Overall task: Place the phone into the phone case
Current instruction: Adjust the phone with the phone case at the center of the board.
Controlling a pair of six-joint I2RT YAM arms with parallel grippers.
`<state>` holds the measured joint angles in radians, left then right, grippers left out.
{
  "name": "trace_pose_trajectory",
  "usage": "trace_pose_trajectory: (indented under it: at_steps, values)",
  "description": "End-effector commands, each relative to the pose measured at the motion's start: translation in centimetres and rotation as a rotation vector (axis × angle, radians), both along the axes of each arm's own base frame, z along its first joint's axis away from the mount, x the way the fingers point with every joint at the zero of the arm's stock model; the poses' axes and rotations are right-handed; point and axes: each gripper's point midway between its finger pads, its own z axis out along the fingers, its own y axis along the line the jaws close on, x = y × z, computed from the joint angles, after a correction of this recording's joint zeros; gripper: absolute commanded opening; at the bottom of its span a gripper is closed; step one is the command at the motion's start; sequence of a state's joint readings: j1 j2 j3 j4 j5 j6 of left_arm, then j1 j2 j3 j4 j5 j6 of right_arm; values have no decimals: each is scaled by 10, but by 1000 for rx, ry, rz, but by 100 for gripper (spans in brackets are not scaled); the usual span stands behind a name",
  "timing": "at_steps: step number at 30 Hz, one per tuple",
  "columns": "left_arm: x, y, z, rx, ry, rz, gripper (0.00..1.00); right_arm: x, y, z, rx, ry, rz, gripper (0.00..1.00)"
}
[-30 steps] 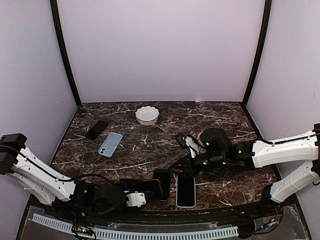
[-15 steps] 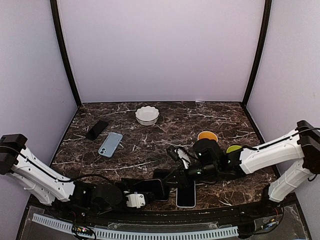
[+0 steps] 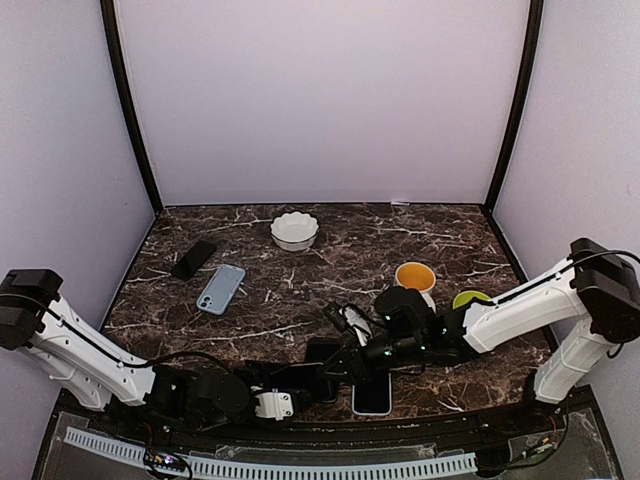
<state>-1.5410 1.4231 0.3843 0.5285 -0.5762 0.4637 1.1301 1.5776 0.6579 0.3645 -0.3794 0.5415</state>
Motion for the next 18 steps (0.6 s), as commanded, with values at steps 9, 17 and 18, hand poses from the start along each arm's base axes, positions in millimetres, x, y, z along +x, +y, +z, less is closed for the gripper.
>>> trace_pose_trajectory:
  at_steps: [9,17,18]
  values:
    - [4,-2,9,-59,7,56,0,-6,1,8,37,-10,12,56]
    - [-3,-2,49,-262,59,28,0,-30,-15,66,230,-89,133,63]
    - [-6,-5,58,-305,74,7,0,-31,-15,68,230,-95,140,64]
